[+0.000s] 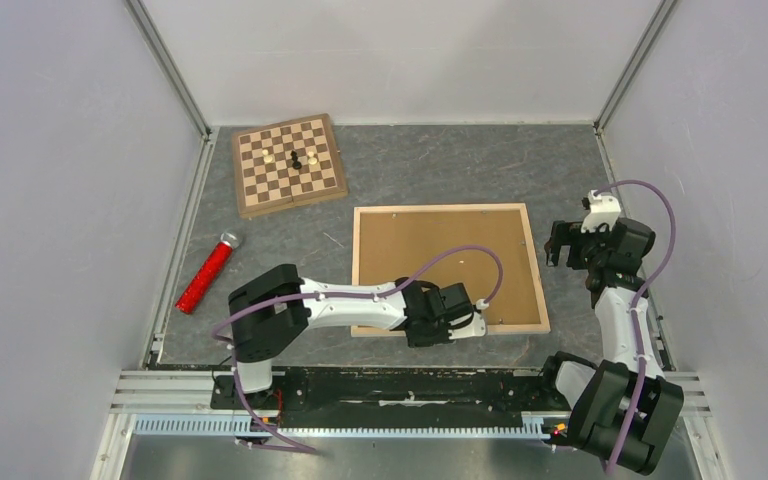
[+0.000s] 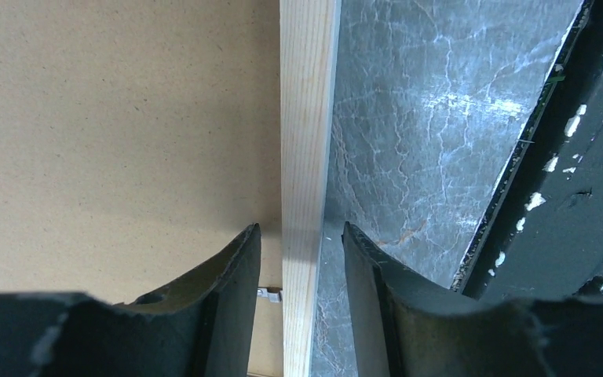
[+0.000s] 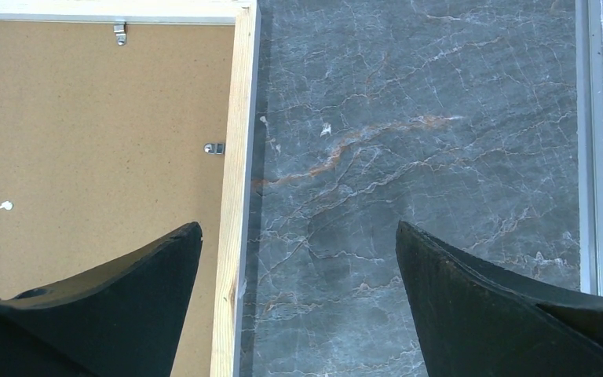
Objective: Put the photo into the frame
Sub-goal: Turn over the photo frame at the center of the board.
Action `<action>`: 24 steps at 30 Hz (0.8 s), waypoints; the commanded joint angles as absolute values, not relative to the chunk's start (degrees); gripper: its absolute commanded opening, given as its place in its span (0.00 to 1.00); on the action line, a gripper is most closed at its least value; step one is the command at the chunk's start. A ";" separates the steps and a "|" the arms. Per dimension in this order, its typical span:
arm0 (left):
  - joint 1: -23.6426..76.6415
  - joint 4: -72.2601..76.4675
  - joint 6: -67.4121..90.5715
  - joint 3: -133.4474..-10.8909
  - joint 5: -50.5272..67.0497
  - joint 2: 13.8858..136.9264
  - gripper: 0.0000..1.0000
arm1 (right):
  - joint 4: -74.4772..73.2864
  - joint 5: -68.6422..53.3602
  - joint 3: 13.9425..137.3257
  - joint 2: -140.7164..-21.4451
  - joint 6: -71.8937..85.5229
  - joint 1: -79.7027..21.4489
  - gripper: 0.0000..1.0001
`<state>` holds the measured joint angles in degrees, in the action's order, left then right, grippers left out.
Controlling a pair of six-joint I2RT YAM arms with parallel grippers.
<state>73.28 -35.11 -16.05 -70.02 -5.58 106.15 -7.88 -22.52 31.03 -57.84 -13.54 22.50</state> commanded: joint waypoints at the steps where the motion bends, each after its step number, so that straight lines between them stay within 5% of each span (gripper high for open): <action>1: 74.06 -33.55 -13.62 -71.24 -6.52 106.35 0.47 | -6.60 -23.81 30.51 -57.51 -13.71 23.03 0.96; 12: 74.06 -34.78 -13.55 -71.71 -4.41 106.80 0.23 | -7.08 -23.98 30.32 -56.57 -14.32 23.20 0.96; 16: 73.97 -36.01 -13.83 -72.93 -3.96 106.36 0.04 | -7.12 -25.18 30.54 -56.15 -14.83 23.20 0.96; 24: 72.16 -39.75 -14.26 -76.29 -0.83 104.87 0.02 | -11.24 -38.03 32.78 -53.87 -21.77 23.20 0.96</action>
<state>73.36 -37.50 -15.22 -71.88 -3.86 106.26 -9.21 -29.06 30.61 -56.07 -16.23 23.05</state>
